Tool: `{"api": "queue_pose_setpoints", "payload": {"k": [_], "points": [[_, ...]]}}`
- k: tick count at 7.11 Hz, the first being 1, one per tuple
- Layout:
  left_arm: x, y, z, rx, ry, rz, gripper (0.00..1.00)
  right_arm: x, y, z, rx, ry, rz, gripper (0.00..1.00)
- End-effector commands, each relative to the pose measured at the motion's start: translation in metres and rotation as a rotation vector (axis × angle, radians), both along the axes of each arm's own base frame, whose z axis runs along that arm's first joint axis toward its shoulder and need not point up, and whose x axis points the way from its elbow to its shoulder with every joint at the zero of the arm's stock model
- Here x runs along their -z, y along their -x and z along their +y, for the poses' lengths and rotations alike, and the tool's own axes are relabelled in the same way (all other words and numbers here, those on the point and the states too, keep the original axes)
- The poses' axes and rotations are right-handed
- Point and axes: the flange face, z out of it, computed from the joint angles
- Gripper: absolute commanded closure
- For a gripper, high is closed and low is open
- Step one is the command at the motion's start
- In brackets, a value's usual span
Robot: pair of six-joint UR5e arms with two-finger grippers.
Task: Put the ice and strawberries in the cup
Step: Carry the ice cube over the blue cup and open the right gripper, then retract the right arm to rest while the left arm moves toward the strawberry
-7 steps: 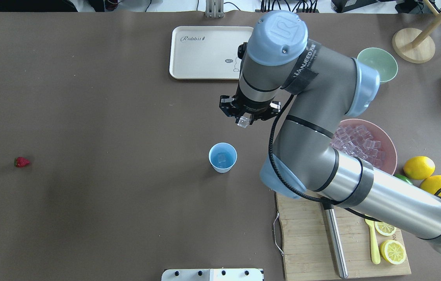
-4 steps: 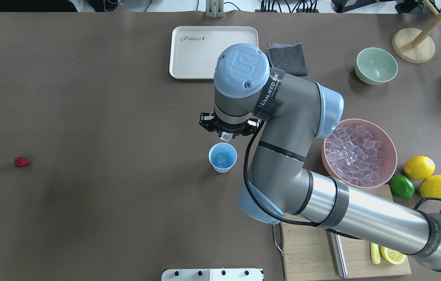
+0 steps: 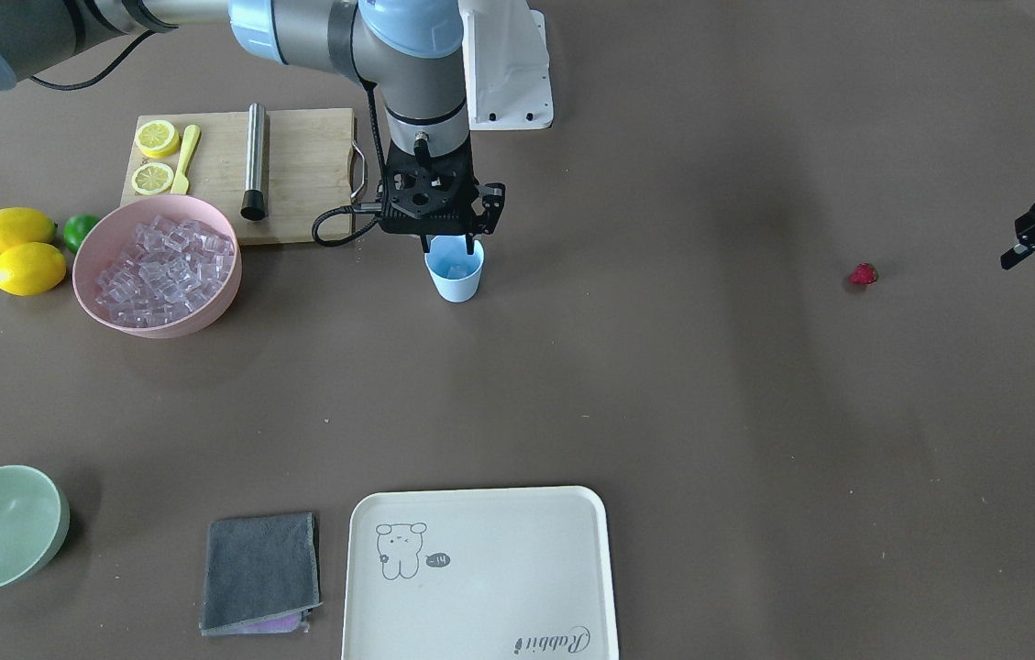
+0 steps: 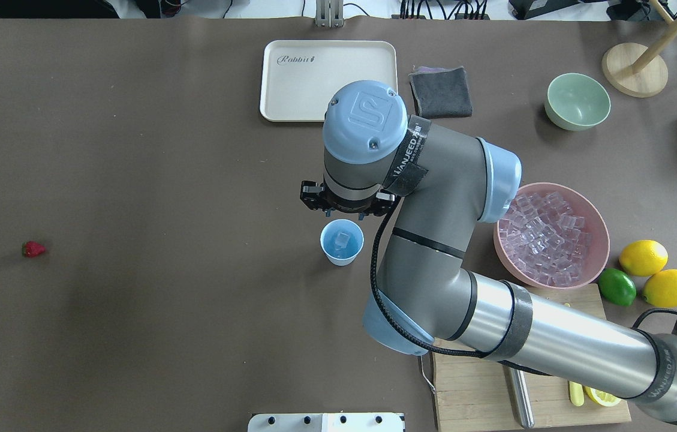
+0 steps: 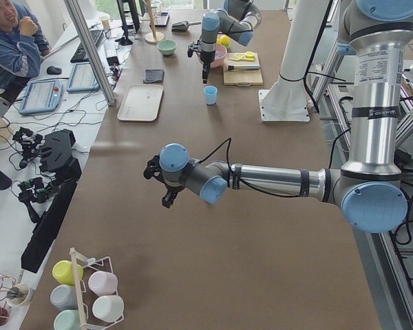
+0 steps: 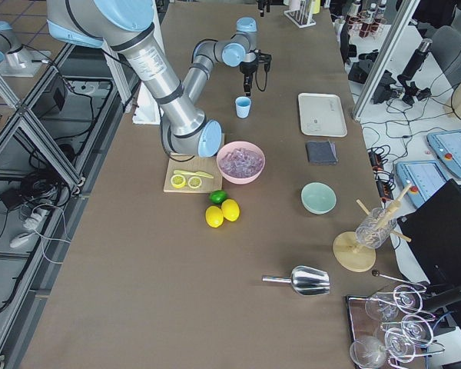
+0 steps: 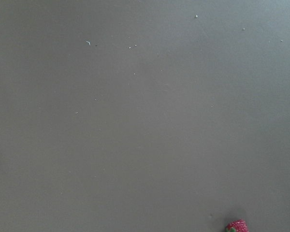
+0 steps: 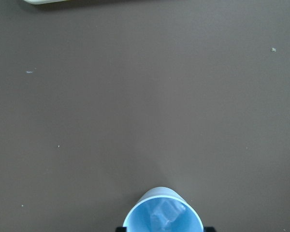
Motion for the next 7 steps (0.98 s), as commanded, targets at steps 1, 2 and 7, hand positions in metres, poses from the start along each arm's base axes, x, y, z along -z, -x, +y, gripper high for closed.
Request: {"api": "queue_pose_setpoints", "payload": {"k": [1, 2, 7], "points": [[0.0, 0.0, 0.001, -0.001, 0.0, 0.002, 0.01, 0.004, -0.012, -0.007, -0.002, -0.005, -0.014, 0.0], [0.0, 0.0, 0.001, -0.001, 0.0, 0.002, 0.01, -0.002, -0.032, -0.024, 0.013, -0.01, -0.015, 0.0], [0.001, -0.001, 0.005, 0.07, 0.104, 0.012, 0.01, -0.204, -0.292, -0.152, 0.244, -0.204, 0.123, 0.0]]}}
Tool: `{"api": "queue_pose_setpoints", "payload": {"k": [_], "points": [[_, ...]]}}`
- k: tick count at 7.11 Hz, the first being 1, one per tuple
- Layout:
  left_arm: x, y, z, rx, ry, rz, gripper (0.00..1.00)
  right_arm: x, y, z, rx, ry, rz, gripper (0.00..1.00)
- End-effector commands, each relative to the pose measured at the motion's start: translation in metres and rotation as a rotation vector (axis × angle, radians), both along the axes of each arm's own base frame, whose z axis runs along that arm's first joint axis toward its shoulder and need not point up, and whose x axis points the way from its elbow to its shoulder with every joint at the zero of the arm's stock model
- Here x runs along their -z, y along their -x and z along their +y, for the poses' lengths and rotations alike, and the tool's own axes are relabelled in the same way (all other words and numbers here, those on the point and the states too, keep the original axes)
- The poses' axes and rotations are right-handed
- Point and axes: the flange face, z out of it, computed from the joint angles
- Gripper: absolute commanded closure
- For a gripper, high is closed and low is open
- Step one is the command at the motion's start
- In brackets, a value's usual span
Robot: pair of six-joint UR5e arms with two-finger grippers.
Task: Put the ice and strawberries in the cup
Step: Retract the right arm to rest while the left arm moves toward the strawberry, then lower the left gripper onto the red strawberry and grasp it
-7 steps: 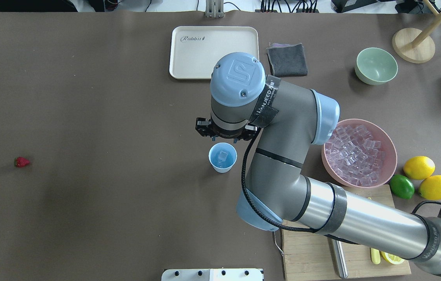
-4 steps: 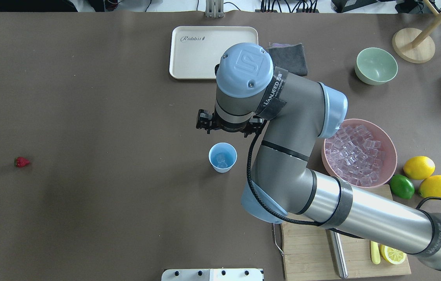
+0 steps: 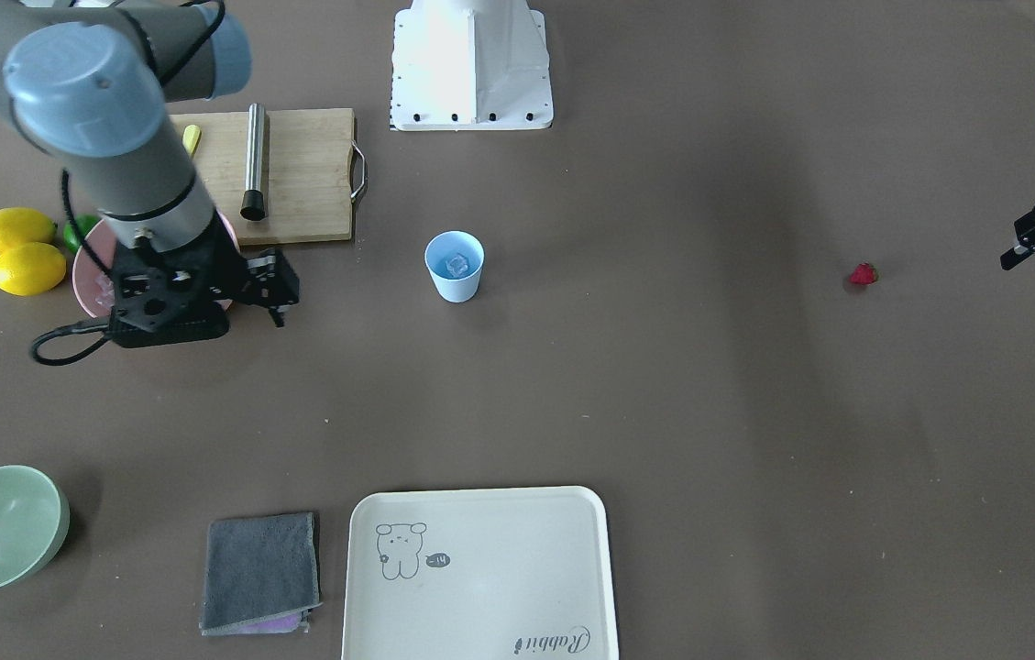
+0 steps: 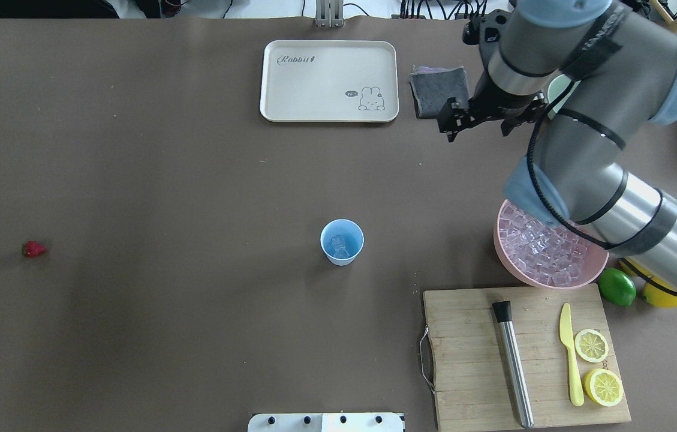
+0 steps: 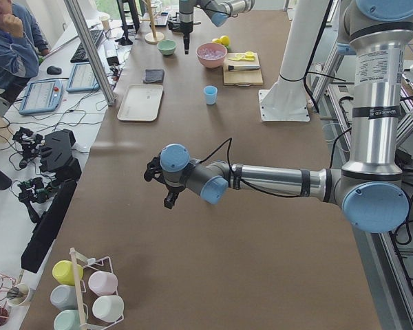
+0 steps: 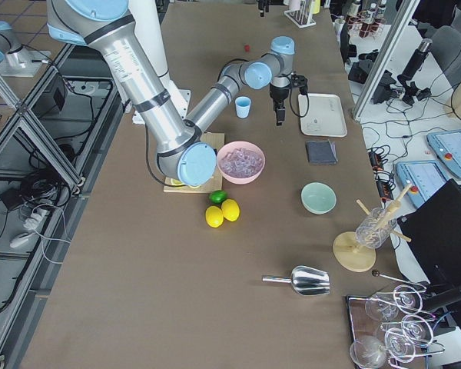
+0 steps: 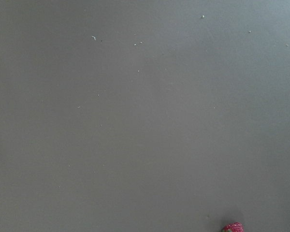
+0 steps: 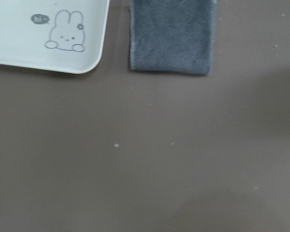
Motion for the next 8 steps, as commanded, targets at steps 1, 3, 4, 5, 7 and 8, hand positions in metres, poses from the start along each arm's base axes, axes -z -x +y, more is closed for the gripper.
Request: {"api": "queue_pose_setpoints", "payload": {"k": [1, 3, 4, 5, 7, 8], "points": [[0.0, -0.014, 0.009, 0.018, 0.042, 0.011, 0.01, -0.104, -0.137, -0.021, 0.115, -0.071, 0.043, 0.0], [0.009, -0.06, 0.014, 0.084, 0.061, -0.002, 0.01, -0.186, -0.244, -0.005, 0.167, -0.088, 0.054, 0.0], [0.004, -0.081, 0.026, 0.09, 0.067, -0.011, 0.01, -0.226, -0.296, 0.012, 0.174, -0.091, 0.081, 0.0], [-0.003, -0.094, 0.04, 0.101, 0.065, -0.01, 0.01, -0.278, -0.339, 0.053, 0.167, -0.068, 0.094, 0.0], [-0.011, -0.111, 0.059, 0.085, 0.087, 0.0, 0.02, -0.338, -0.381, 0.106, 0.188, -0.077, 0.11, 0.0], [-0.01, -0.128, 0.064, 0.116, 0.08, -0.011, 0.02, -0.347, -0.388, 0.118, 0.166, -0.052, 0.097, 0.0]]}}
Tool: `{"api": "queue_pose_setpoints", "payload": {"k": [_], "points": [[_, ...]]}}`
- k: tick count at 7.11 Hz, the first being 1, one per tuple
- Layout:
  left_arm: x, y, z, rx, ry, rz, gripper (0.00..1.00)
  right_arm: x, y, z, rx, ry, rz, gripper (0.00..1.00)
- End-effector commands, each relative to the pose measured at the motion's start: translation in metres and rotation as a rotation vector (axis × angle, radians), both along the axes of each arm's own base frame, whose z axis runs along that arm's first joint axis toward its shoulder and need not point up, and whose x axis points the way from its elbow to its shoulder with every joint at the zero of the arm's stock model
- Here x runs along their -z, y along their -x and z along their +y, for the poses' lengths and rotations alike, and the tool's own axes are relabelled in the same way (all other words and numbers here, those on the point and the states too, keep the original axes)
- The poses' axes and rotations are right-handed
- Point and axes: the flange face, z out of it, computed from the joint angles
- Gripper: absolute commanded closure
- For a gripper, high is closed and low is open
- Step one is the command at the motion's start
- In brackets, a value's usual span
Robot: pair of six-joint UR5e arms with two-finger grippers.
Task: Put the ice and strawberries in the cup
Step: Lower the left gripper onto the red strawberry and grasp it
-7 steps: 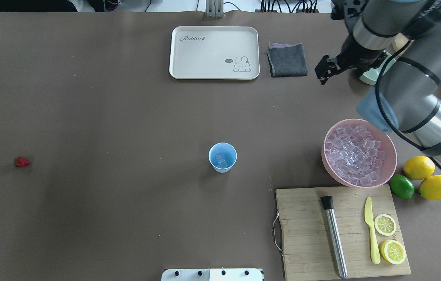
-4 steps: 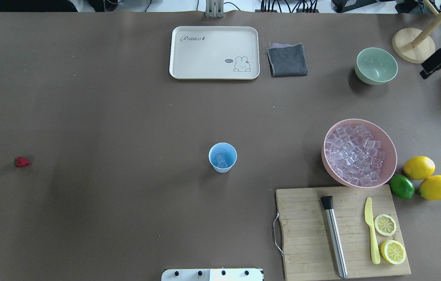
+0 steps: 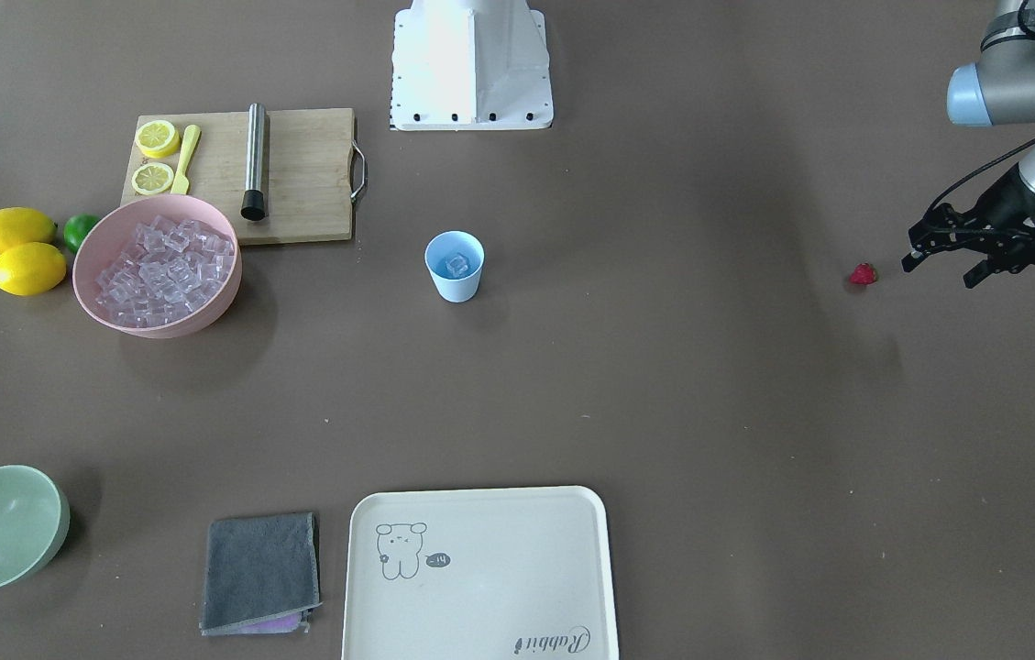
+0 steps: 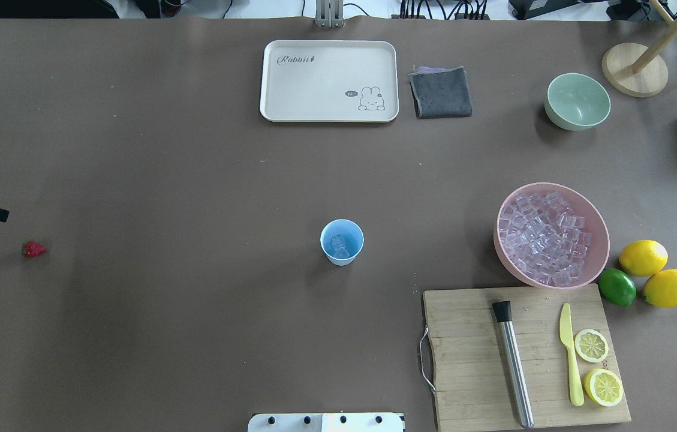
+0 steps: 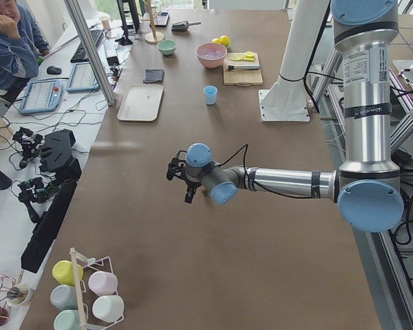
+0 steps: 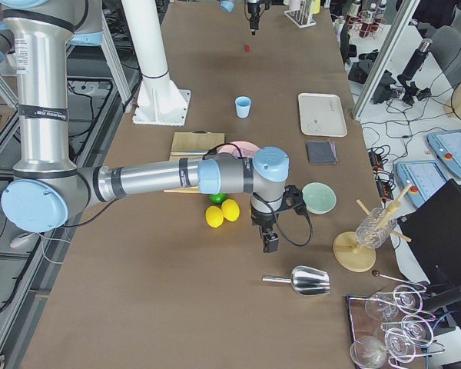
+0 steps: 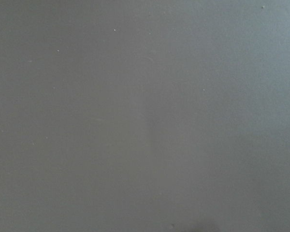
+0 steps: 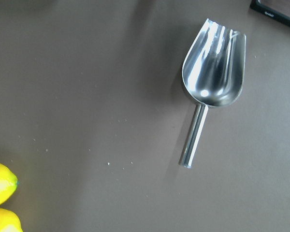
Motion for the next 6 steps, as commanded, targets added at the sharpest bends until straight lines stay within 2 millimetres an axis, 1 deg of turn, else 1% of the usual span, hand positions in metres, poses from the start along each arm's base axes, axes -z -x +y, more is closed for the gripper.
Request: {"api": "queue_pose_setpoints", "payload": {"k": [1, 3, 4, 6], "points": [[-0.002, -0.036, 0.014, 0.036, 0.008, -0.026, 0.02, -0.022, -0.016, 0.023, -0.021, 0.028, 0.002, 0.0], [-0.006, -0.056, 0.019, 0.054, -0.025, -0.078, 0.02, -0.022, -0.015, 0.023, -0.021, 0.028, -0.001, 0.0], [-0.006, -0.067, 0.025, 0.036, -0.033, -0.085, 0.02, -0.022, -0.016, 0.024, -0.021, 0.028, 0.0, 0.0], [-0.007, -0.078, 0.029, 0.028, -0.047, -0.1, 0.02, -0.023, -0.016, 0.024, -0.022, 0.03, 0.003, 0.0]]}}
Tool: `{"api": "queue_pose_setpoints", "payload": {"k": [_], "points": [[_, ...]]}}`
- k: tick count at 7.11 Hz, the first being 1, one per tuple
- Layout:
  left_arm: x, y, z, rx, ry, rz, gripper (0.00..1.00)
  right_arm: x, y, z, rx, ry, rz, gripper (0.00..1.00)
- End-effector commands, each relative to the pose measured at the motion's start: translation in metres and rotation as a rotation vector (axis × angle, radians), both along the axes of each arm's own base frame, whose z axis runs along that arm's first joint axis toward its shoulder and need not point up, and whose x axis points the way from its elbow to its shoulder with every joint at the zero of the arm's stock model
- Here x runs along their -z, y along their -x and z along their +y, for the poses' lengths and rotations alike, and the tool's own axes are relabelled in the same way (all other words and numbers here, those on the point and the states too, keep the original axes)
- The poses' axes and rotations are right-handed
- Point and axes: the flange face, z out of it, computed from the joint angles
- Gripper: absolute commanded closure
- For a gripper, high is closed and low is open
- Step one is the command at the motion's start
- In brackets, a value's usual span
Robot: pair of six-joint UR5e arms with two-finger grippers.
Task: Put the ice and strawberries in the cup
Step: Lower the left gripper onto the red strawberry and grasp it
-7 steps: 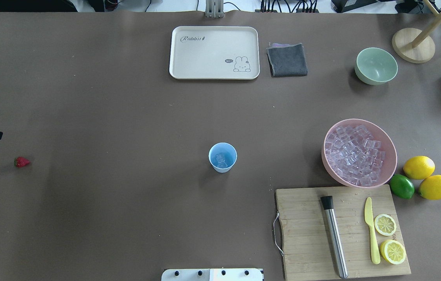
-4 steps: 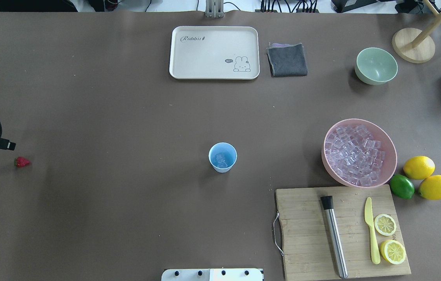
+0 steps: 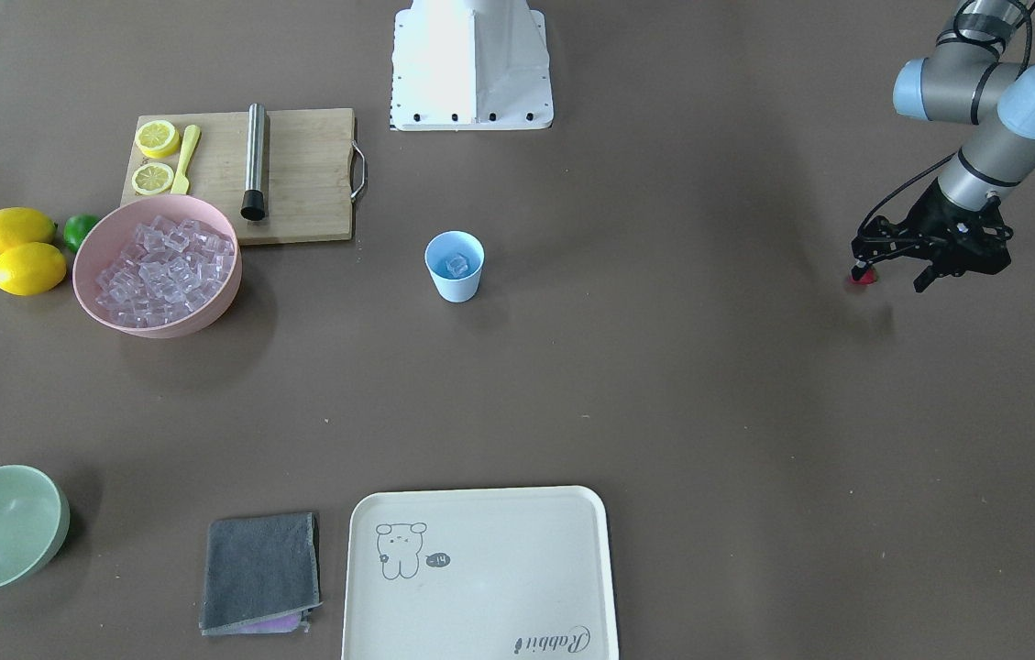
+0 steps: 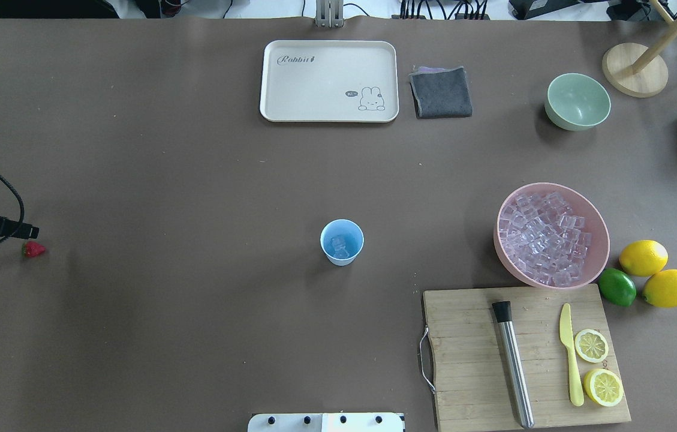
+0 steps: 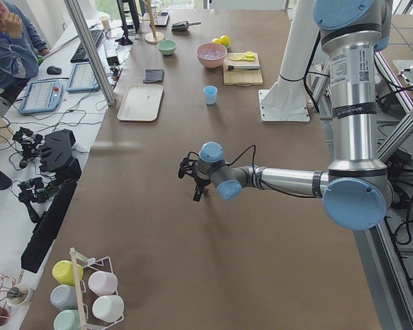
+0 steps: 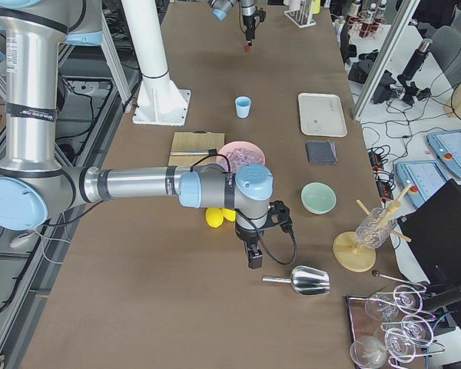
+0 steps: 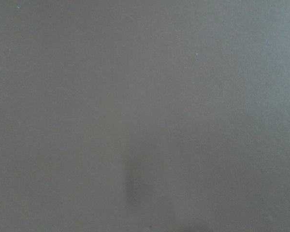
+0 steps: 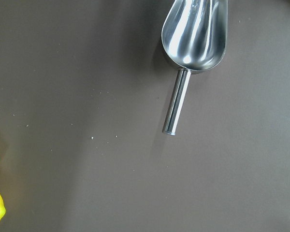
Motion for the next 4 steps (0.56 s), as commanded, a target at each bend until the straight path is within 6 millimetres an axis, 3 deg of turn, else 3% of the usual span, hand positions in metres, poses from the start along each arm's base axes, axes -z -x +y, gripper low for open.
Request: {"api": "queue_pose_setpoints", "payload": {"k": [1, 3, 4], "points": [[-0.0011, -0.0141, 0.0064, -0.016, -0.024, -0.022, 0.02, -0.0007, -0.0002, 0.0001, 0.0, 0.001, 0.002, 0.0], [0.0027, -0.0175, 0.0091, -0.032, -0.041, -0.018, 0.05, 0.0, -0.0002, -0.0006, 0.0, 0.0, 0.002, 0.0], [-0.0037, -0.0138, 0.013, -0.047, -0.048, -0.031, 0.37, 0.0006, -0.0003, -0.0007, 0.0, -0.002, 0.003, 0.0]]}}
